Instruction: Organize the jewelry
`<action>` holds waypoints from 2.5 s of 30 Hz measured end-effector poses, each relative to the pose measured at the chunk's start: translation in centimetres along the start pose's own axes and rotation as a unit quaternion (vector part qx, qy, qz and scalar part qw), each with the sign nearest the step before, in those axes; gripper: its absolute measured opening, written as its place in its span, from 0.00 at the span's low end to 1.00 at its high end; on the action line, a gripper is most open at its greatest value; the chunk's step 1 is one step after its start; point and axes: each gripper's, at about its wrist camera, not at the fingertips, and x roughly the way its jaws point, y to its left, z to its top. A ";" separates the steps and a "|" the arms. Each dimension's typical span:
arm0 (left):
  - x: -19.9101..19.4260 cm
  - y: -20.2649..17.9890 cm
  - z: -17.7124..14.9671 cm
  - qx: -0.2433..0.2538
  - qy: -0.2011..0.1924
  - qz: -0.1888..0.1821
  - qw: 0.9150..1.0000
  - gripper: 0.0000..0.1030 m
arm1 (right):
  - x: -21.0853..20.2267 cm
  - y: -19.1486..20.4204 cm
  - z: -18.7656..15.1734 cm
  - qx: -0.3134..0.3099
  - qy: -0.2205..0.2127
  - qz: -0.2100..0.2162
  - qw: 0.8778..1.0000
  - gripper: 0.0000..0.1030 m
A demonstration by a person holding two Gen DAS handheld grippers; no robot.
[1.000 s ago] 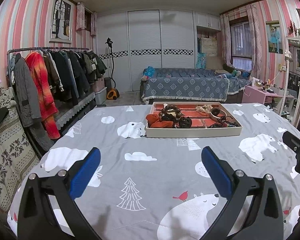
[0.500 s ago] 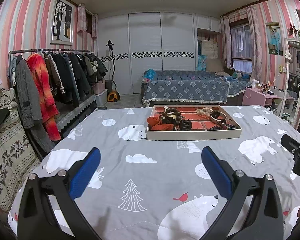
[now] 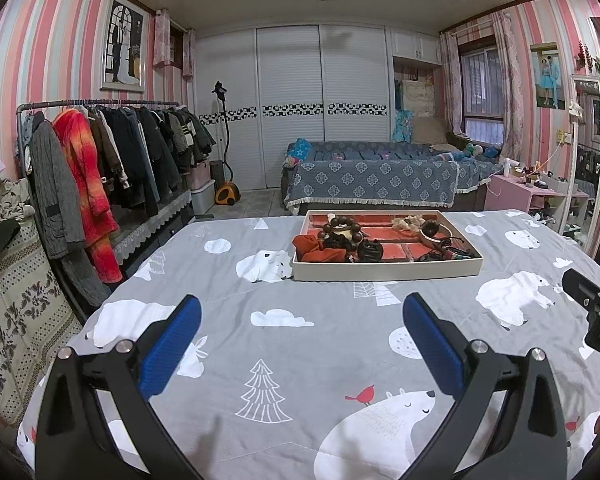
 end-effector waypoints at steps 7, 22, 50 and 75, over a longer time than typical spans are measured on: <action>-0.1 0.0 0.1 0.001 -0.002 0.002 1.000 0.96 | 0.0 -0.1 0.0 0.001 0.001 0.000 1.000 0.96; -0.5 0.0 0.4 0.002 -0.004 0.003 1.000 0.96 | -0.1 -0.1 -0.1 0.000 0.002 0.000 1.000 0.96; -0.9 0.0 0.8 0.003 -0.011 0.004 1.000 0.96 | -0.1 -0.1 -0.1 0.000 0.002 0.000 1.000 0.96; -1.0 0.0 1.0 -0.002 -0.003 0.000 1.000 0.96 | -0.1 -0.1 -0.1 0.000 0.002 0.000 1.000 0.96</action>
